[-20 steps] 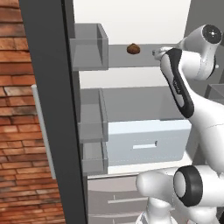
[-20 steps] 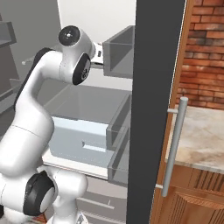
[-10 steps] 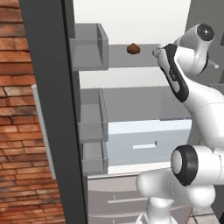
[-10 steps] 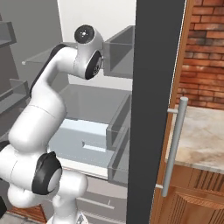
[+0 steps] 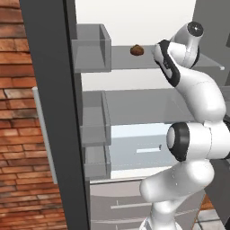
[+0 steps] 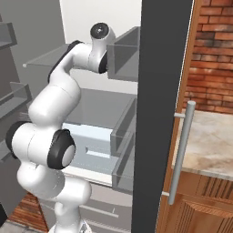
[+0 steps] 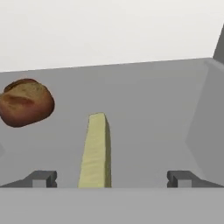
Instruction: Pick the egg and butter from the fridge and place them by the bowl for mixing.
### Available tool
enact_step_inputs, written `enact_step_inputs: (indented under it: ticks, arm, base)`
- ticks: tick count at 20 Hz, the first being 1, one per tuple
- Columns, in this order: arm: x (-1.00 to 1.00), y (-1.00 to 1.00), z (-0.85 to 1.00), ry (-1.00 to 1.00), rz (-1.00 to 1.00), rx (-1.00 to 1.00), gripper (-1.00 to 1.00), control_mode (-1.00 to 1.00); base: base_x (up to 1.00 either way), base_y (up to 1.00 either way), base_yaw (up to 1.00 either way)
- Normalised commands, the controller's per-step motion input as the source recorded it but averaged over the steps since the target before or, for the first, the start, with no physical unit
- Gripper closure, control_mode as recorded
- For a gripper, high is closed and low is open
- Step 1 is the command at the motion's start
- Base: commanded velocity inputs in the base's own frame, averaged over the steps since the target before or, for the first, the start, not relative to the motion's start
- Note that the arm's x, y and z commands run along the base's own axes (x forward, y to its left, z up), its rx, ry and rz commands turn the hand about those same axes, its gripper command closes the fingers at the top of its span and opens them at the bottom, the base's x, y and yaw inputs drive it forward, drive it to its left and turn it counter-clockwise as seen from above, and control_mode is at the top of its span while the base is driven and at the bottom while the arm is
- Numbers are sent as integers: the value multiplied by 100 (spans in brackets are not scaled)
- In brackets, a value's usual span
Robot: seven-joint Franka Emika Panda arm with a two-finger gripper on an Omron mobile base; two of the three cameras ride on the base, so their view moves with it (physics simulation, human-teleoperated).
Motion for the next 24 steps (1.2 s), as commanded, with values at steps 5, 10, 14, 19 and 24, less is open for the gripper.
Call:
enact_step_inputs:
  ticks: [5,10,14,19,24]
  arm:
    - [50,0,0,14,0,0,-100,-100]
    - [0,0,0,1,0,0,-100,-100]
    - [0,0,-11,0,0,0,-100,-100]
    - [0,0,-23,0,0,-3,-100,-100]
    - [4,7,-8,0,0,-3,-100,-100]
  base:
    - [0,0,0]
    - [0,0,0]
    - [0,0,0]
    - [0,0,0]
    - [0,0,0]
